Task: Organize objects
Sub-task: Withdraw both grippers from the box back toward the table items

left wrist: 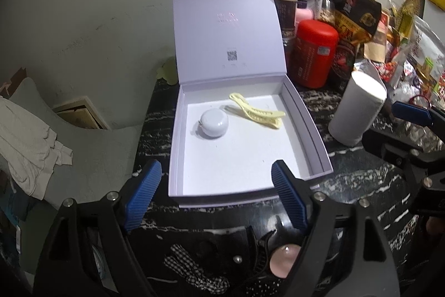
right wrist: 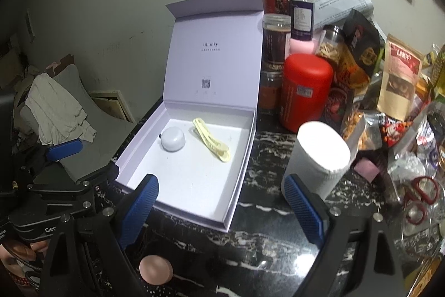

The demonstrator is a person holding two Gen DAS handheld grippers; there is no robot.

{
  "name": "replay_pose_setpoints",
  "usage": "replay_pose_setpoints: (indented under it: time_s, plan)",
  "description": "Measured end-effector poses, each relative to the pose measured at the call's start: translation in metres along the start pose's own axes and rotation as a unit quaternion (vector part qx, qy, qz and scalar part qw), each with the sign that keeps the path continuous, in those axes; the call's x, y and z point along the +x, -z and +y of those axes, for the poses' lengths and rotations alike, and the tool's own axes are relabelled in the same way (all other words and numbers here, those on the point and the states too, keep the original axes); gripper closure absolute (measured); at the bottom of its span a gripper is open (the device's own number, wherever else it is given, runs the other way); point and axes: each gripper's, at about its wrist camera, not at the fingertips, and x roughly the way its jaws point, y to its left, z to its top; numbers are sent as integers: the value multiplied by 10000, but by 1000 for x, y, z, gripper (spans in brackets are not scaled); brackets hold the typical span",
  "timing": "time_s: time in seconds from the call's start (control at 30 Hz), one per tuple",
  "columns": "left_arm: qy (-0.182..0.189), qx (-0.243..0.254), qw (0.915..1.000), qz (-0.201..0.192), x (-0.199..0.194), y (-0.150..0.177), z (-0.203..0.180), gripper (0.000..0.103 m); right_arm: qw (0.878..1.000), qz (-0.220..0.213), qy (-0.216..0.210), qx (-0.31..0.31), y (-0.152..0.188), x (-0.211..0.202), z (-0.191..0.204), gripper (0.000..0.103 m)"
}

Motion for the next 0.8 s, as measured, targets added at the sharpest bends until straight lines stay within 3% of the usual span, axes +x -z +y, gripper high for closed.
replay_pose_setpoints:
  time_s: [0.8]
  plan:
    - [84, -52, 9990, 431, 7, 61, 5, 22, 9987, 488, -149, 36, 63, 12, 19, 10]
